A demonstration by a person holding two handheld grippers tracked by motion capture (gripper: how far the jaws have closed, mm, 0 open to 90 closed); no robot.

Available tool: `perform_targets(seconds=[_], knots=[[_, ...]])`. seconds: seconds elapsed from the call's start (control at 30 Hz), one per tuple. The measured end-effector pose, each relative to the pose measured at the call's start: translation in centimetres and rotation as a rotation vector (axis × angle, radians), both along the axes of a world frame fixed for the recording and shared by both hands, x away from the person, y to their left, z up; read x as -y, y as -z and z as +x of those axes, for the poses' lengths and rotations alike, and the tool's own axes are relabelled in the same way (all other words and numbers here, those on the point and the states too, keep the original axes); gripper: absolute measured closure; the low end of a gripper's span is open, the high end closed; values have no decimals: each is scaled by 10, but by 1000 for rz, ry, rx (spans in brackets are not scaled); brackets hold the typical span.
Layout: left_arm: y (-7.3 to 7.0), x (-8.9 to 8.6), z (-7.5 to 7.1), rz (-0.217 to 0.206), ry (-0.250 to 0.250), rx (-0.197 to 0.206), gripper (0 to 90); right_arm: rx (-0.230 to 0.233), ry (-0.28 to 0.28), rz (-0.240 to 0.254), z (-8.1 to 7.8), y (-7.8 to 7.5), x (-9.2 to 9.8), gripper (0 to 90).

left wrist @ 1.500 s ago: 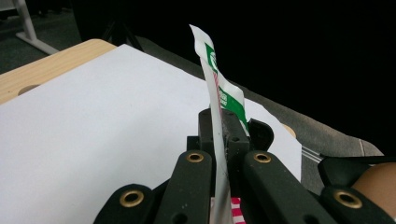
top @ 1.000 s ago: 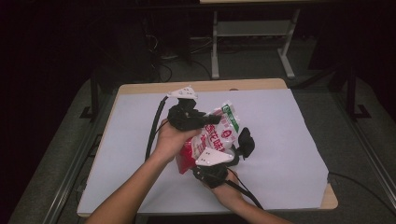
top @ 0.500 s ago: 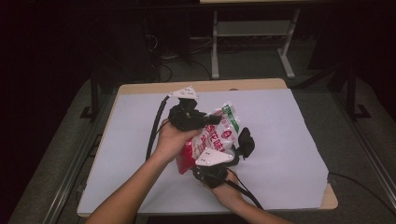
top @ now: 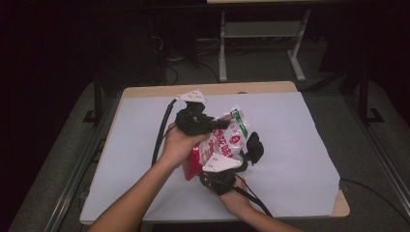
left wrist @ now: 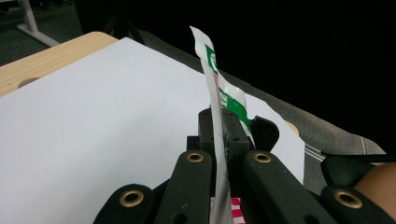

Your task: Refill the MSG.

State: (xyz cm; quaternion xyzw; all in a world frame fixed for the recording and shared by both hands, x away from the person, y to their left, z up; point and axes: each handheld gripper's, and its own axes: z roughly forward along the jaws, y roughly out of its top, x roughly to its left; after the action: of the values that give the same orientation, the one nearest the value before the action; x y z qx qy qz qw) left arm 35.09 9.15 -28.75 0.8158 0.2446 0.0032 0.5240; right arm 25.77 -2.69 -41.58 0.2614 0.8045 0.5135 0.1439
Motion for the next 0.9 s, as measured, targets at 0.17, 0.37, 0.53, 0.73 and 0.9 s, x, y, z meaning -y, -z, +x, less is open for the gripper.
perform_targets(seconds=[0.17,0.37,0.53,0.73,0.9], knots=[[1,1,1,6,-1,-10,900,-5,-1,2,0,1,0,900],[1,1,2,11,-6,-11,900,-6,-2,5,0,1,0,900],[1,2,2,16,-8,-14,900,-5,-4,7,0,1,-1,900],[0,4,1,18,-11,-17,900,-3,-4,12,0,0,0,900],[-1,5,2,22,-8,-15,900,0,-2,14,0,0,1,900]])
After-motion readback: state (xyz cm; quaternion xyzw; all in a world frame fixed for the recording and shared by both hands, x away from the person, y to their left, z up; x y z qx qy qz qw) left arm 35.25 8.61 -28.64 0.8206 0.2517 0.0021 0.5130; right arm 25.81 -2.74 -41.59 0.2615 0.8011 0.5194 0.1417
